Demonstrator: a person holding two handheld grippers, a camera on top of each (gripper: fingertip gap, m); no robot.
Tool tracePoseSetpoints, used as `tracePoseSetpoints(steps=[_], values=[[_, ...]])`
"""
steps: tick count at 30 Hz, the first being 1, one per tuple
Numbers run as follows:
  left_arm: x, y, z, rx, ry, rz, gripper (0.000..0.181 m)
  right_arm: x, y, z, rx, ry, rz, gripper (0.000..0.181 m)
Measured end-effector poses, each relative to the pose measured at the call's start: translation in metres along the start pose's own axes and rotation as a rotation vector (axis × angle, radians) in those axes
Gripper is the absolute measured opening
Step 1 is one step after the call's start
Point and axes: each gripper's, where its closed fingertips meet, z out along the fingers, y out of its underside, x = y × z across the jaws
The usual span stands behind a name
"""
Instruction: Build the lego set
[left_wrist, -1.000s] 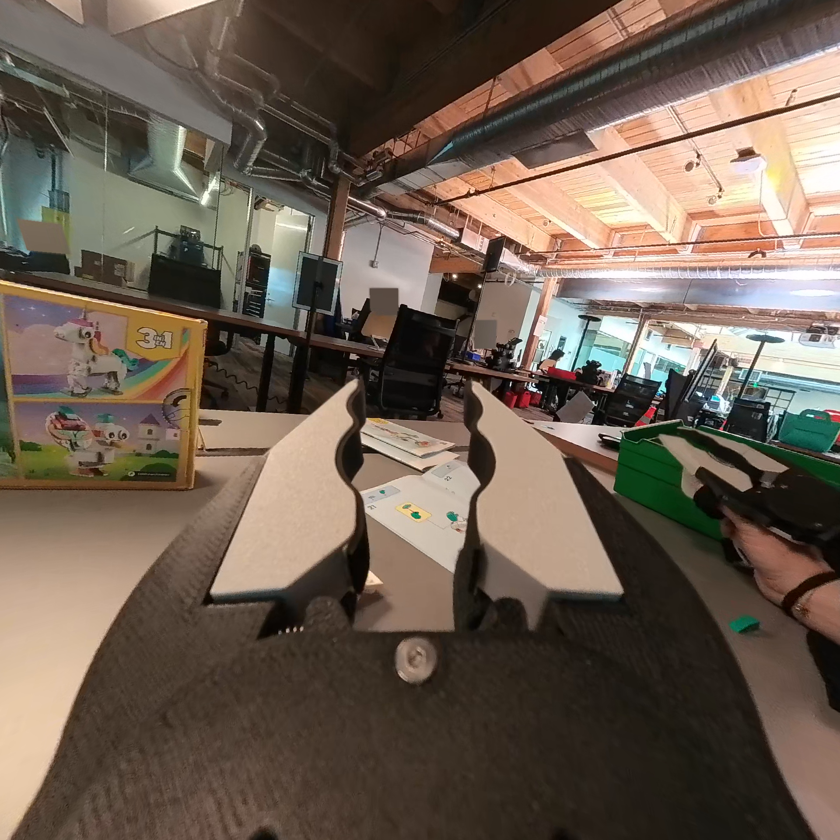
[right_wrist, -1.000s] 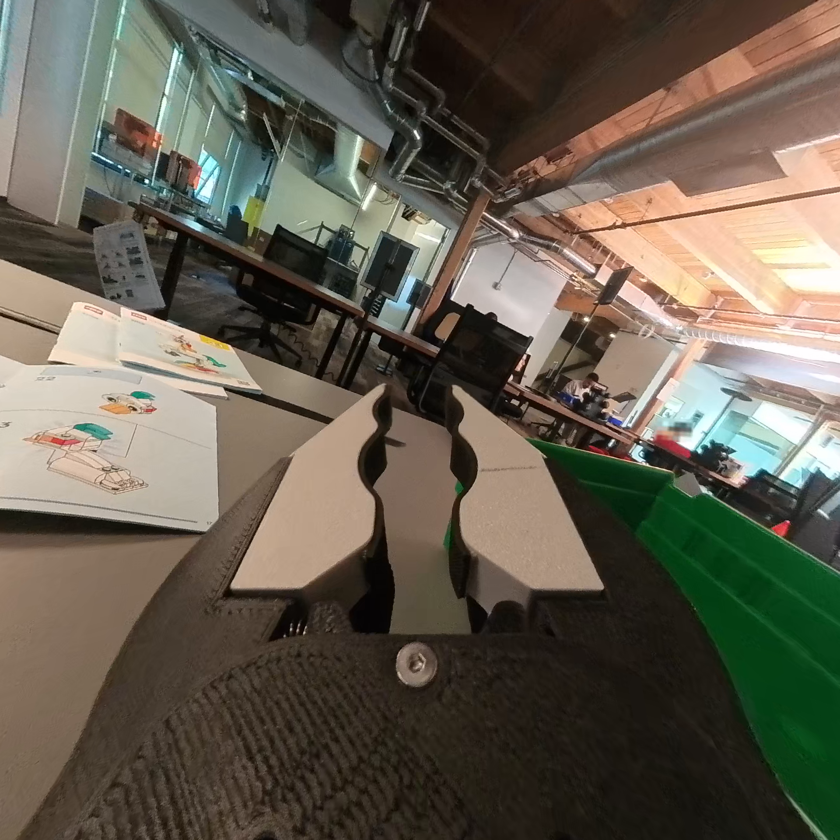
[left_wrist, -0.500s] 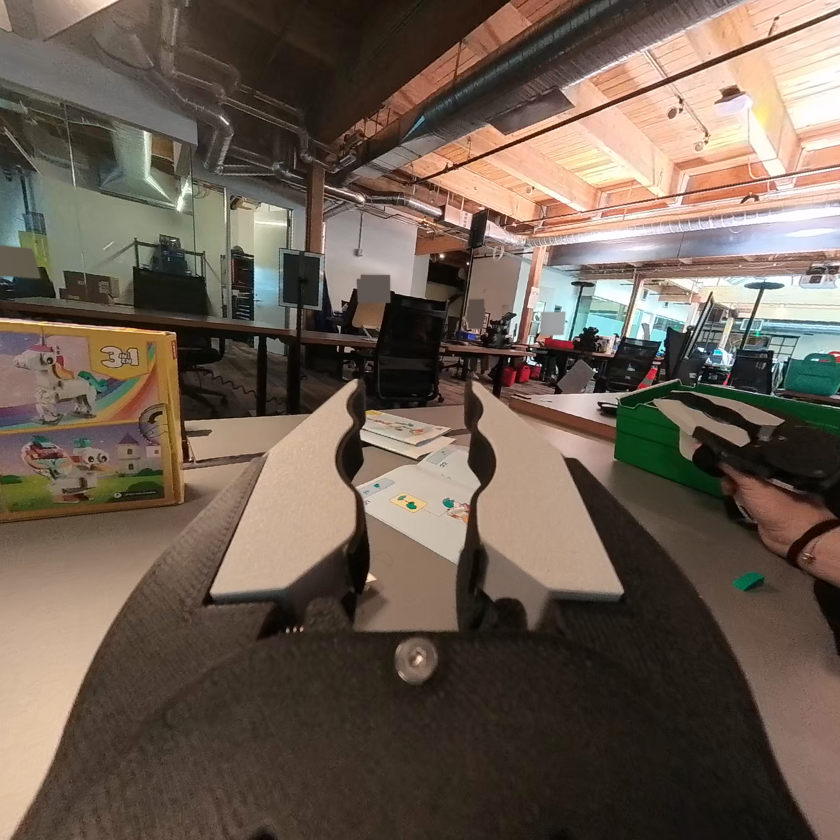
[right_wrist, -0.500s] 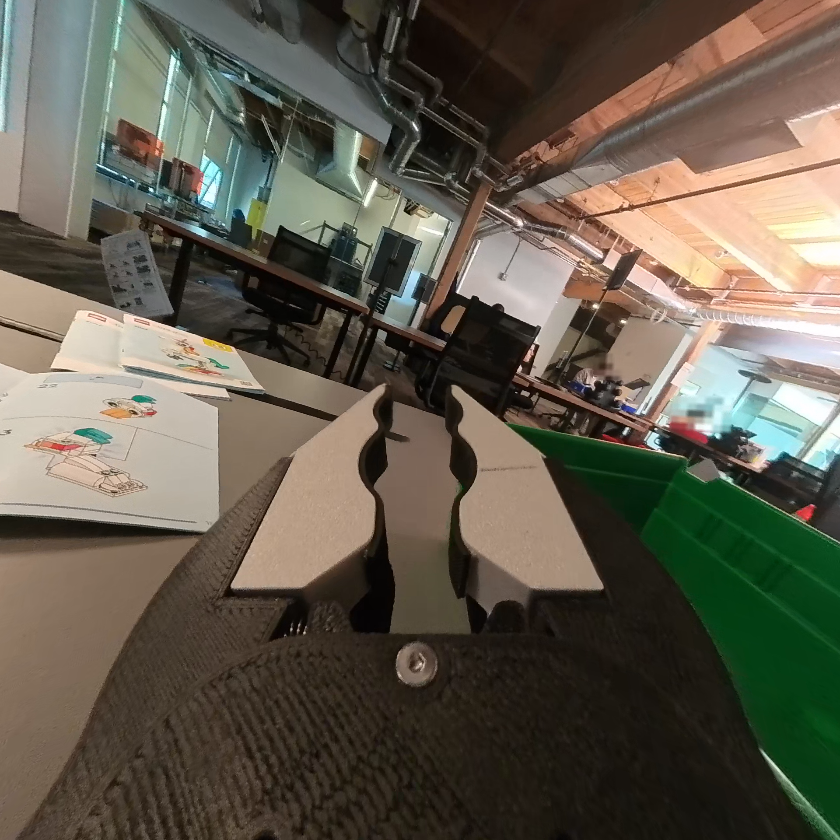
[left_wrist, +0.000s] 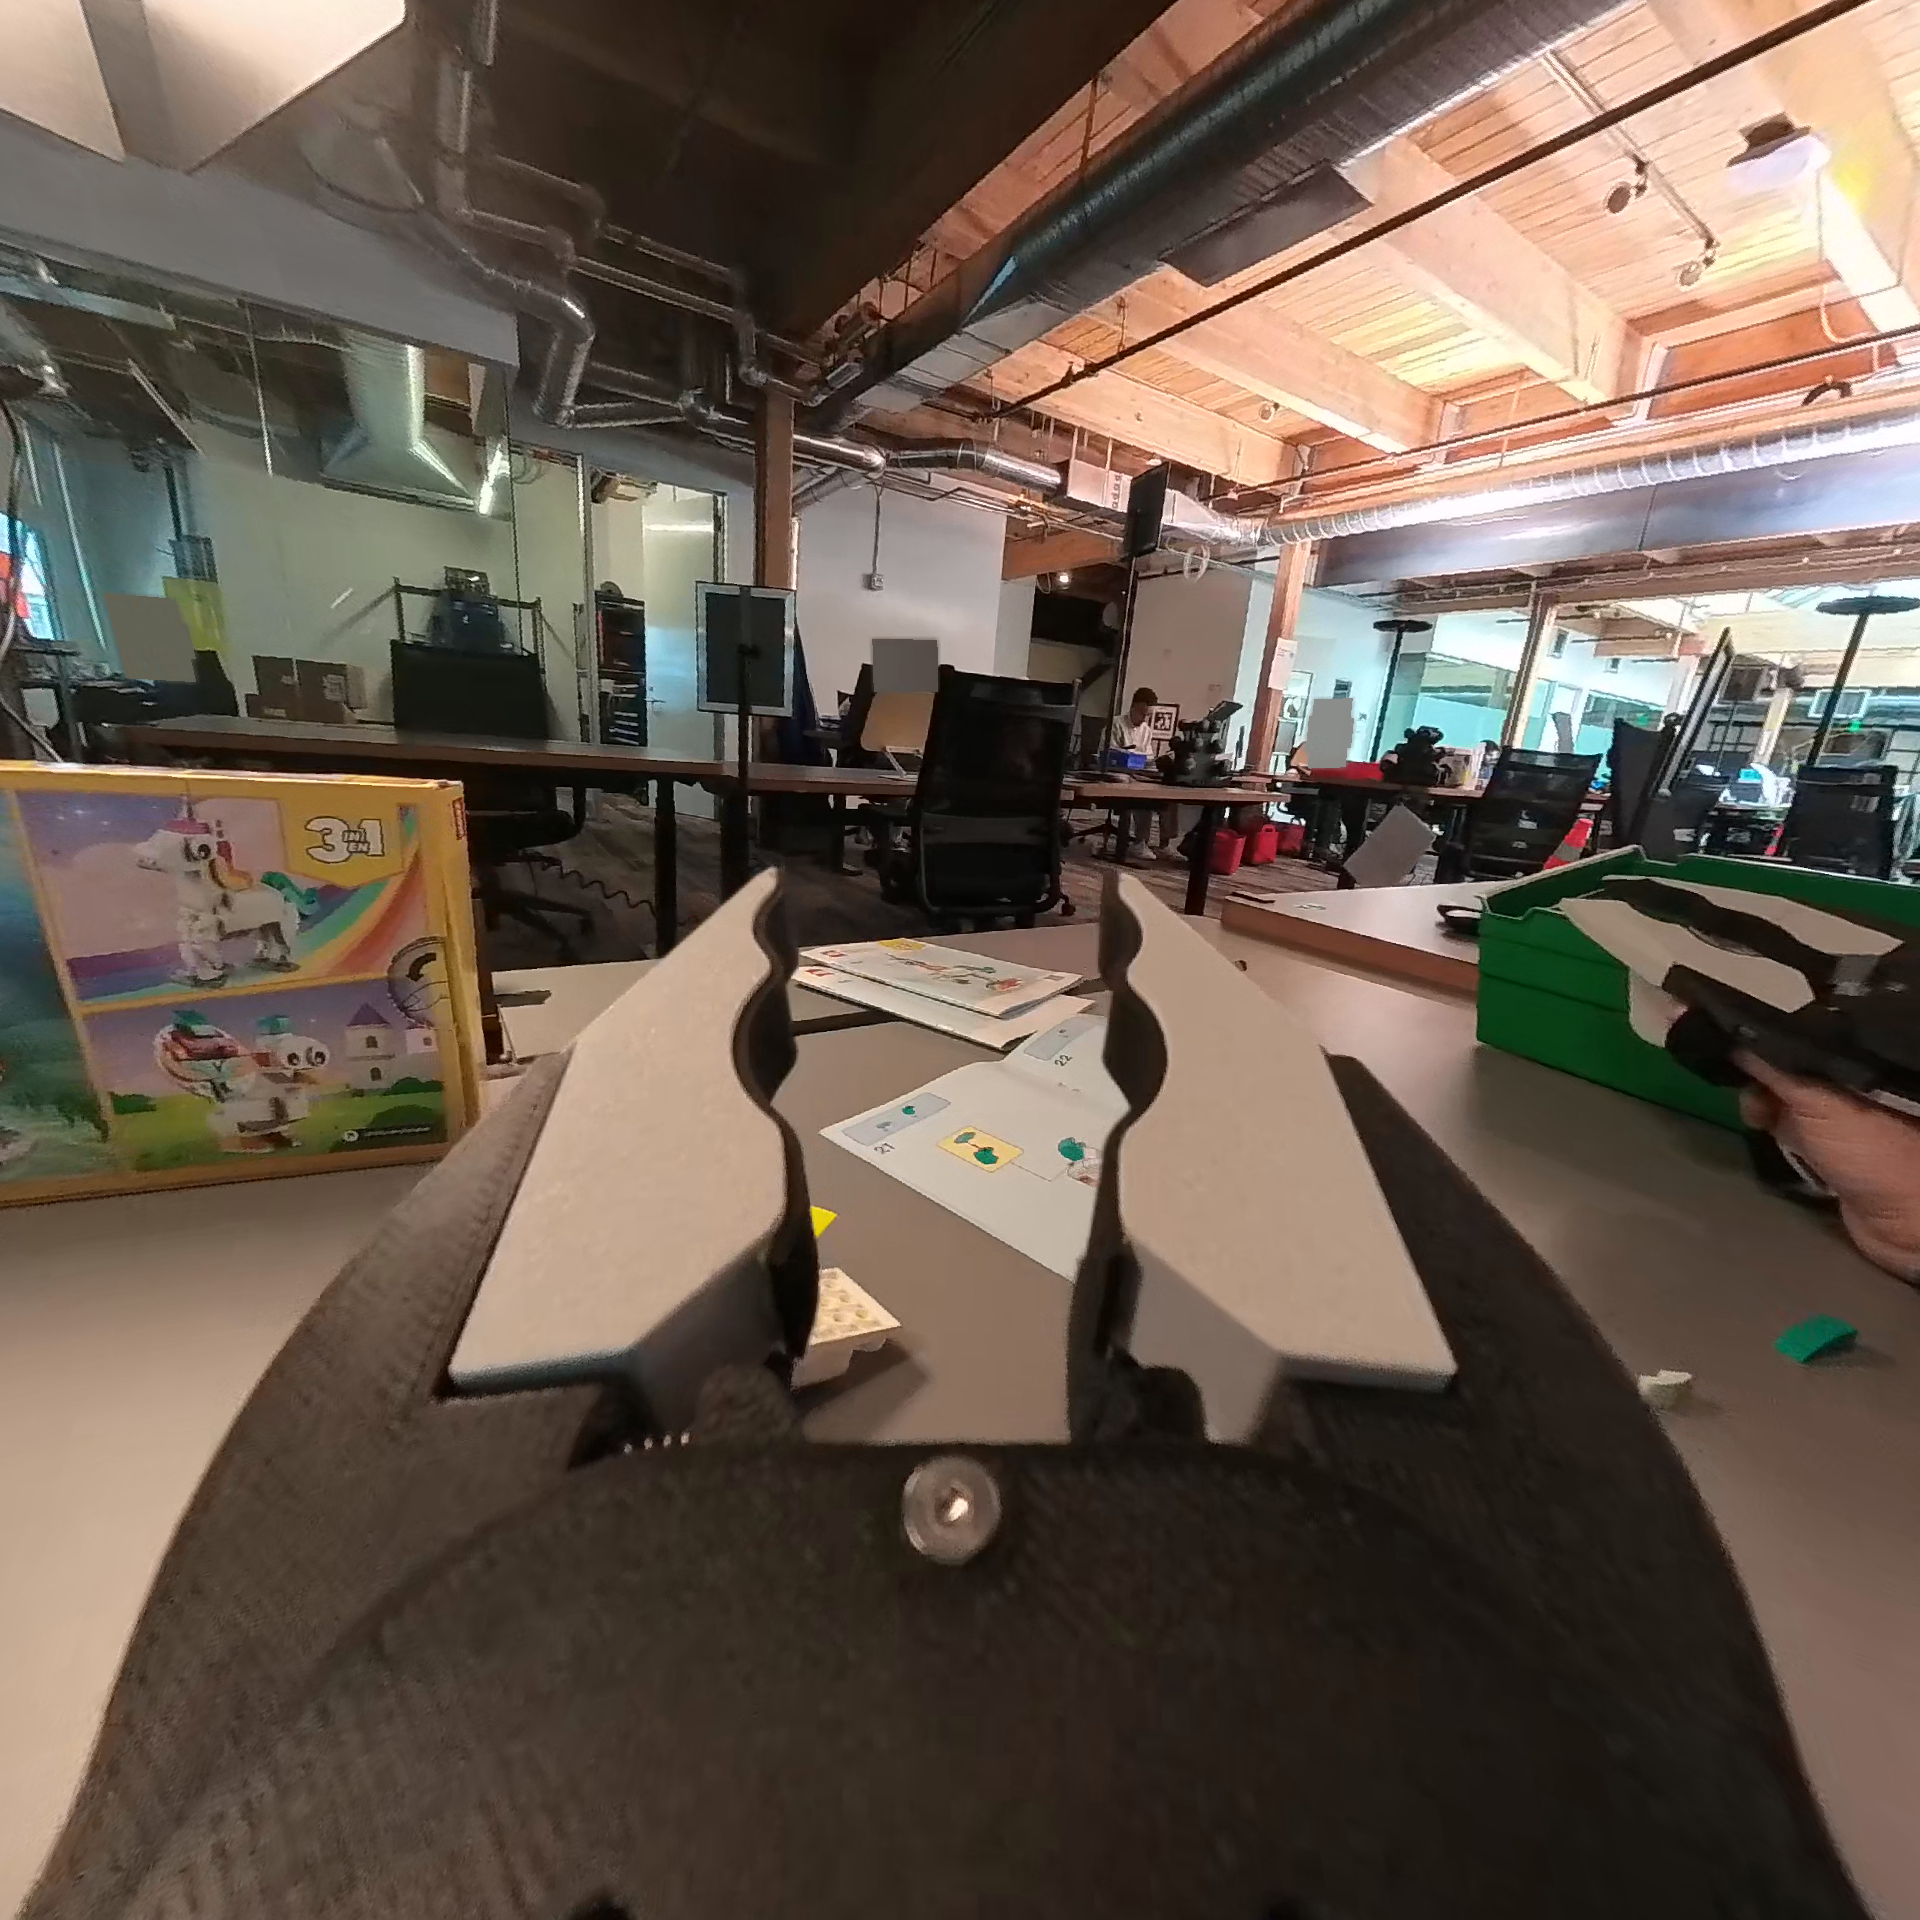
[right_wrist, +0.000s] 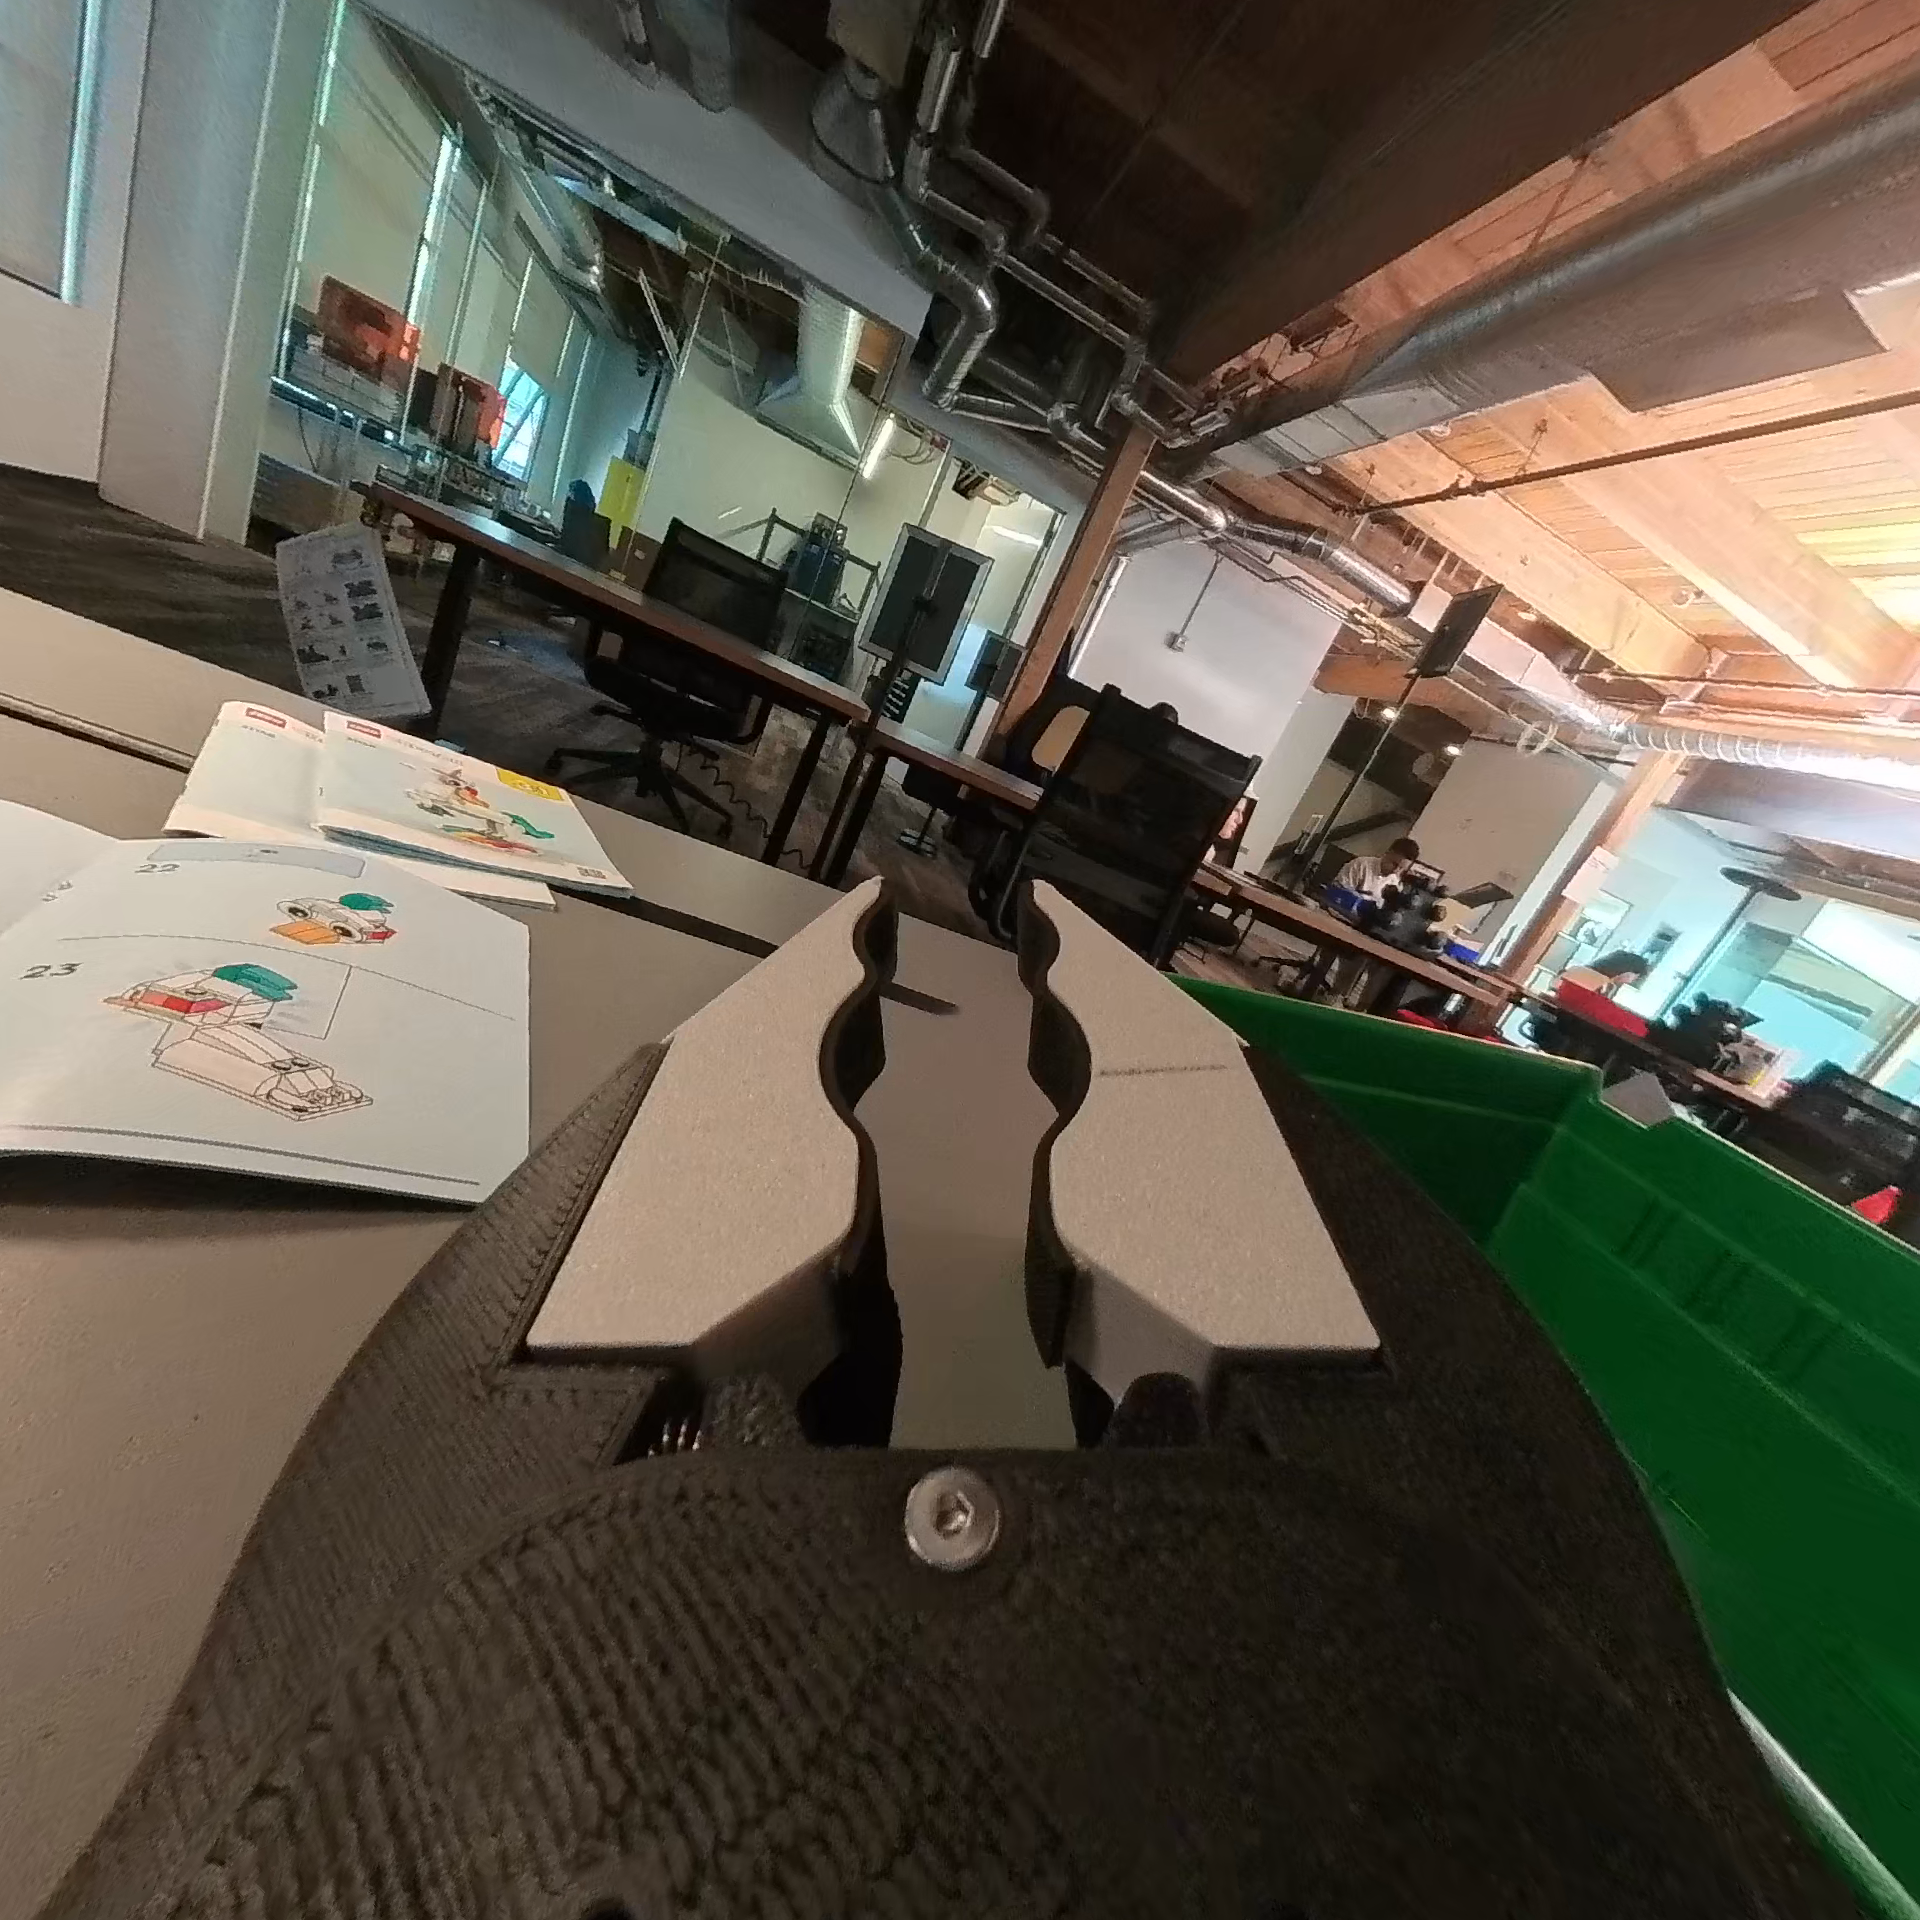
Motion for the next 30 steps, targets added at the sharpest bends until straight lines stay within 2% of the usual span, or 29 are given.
tracePoseSetpoints(steps=[10,13,17,21,23,26,28,30], values=[[0.006,0.0,0.003,-0.016,0.032,-0.012,0.058,-0.007,-0.004,0.0,0.028,-0.045,0.028,0.02],[0.022,-0.008,0.004,-0.073,0.106,-0.001,0.056,-0.009,-0.005,0.0,0.033,-0.055,0.026,0.02],[0.066,-0.045,-0.018,-0.181,0.229,-0.106,0.061,-0.009,-0.005,0.0,0.034,-0.056,0.036,0.02],[0.115,-0.1,-0.074,-0.315,0.395,-0.115,0.052,-0.011,-0.005,0.001,0.032,-0.068,0.044,0.02],[0.1,-0.137,-0.102,-0.315,0.326,-0.008,0.05,-0.013,-0.005,0.0,0.033,-0.076,0.048,0.02],[0.033,-0.18,-0.142,-0.331,0.034,0.12,0.048,-0.014,-0.005,0.001,0.032,-0.082,0.051,0.02],[-0.013,-0.19,-0.172,-0.377,-0.146,0.155,0.046,-0.015,-0.006,0.0,0.032,-0.084,0.049,0.02],[-0.04,-0.184,-0.197,-0.434,-0.214,0.133,0.033,-0.016,-0.006,-0.001,0.029,-0.085,0.05,0.02]])
